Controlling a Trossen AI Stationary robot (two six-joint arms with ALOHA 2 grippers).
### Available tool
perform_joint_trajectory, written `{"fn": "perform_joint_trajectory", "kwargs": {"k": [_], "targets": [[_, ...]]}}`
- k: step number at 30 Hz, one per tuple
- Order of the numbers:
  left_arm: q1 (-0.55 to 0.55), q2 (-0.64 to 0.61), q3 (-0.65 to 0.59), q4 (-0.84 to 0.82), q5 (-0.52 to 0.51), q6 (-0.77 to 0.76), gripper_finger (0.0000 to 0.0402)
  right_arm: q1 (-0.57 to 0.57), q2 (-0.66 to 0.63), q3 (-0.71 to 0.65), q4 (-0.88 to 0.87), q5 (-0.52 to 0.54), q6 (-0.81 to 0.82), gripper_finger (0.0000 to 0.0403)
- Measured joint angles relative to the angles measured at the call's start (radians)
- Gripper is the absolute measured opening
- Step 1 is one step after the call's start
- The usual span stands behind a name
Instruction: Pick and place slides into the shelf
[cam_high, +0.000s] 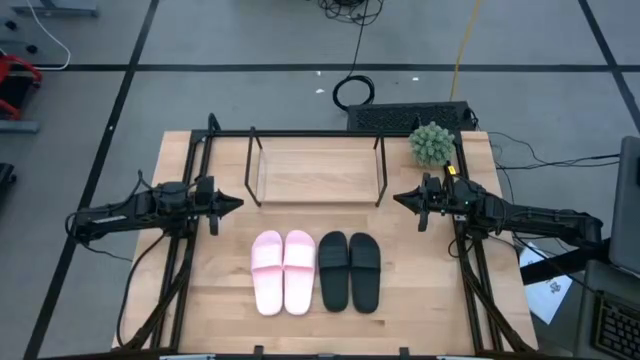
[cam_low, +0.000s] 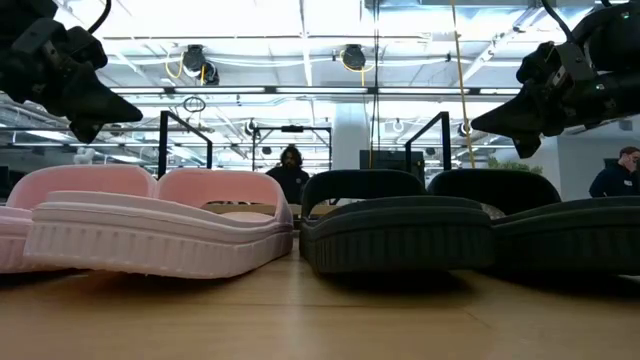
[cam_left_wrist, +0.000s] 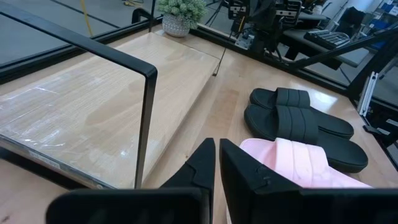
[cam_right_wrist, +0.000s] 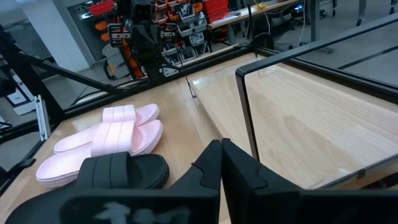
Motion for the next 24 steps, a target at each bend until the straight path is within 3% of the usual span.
{"fn": "perform_joint_trajectory", "kwargs": {"k": [6,16,24], "targets": [[0.009,0.000,0.000,0.000,0.000,0.000,0.0024,0.000,0.000,0.000,0.023,0.001,0.000,0.0000],[0.009,0.000,0.000,0.004,0.000,-0.035,0.0024,0.000,0.001,0.000,0.216,0.001,0.000,0.0000],[0.009,0.000,0.000,0.108,-0.004,-0.085,0.0024,0.002,0.001,0.000,0.264,-0.001,0.069,0.0000]]}}
